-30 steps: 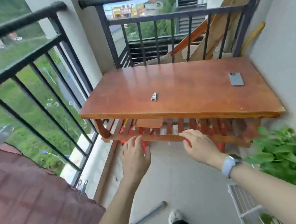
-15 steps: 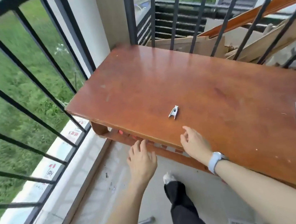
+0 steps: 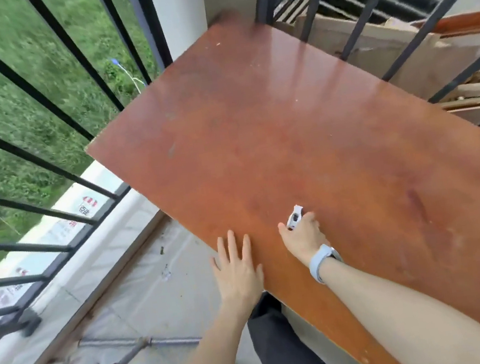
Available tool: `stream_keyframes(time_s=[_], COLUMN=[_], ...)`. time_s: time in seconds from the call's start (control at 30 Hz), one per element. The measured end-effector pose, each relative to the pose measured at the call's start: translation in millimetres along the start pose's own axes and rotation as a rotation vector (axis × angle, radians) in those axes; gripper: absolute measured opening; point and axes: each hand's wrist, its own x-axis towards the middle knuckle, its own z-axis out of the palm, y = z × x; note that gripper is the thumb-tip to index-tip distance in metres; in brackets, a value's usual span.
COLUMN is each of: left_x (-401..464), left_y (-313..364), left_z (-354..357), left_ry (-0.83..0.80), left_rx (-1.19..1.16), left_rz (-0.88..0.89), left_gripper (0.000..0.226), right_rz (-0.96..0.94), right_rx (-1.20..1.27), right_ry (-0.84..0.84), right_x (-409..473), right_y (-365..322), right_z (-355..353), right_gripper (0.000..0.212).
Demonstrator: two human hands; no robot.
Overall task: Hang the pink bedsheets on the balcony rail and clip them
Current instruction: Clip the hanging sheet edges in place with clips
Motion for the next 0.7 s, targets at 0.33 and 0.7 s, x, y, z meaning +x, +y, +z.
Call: stream_keyframes(time_s=[0.33,0.7], left_x=[-31,-326], left_y=[-46,-231], left_z=[-41,-23], left_ry=[0.189,0.632], left_rx=[-0.181,-0.316], left_rz=[-0.197,-0.781], left_gripper=[0.05,0.047], right_rz=[-0.586,-1.2], right_rx=[-0.043,-0.233], right_ry=[-0.17,-0.454], right_x=[-53,-318], right_y=[-35,-52], right_z=[14,153], right_gripper=[0.021,0.005])
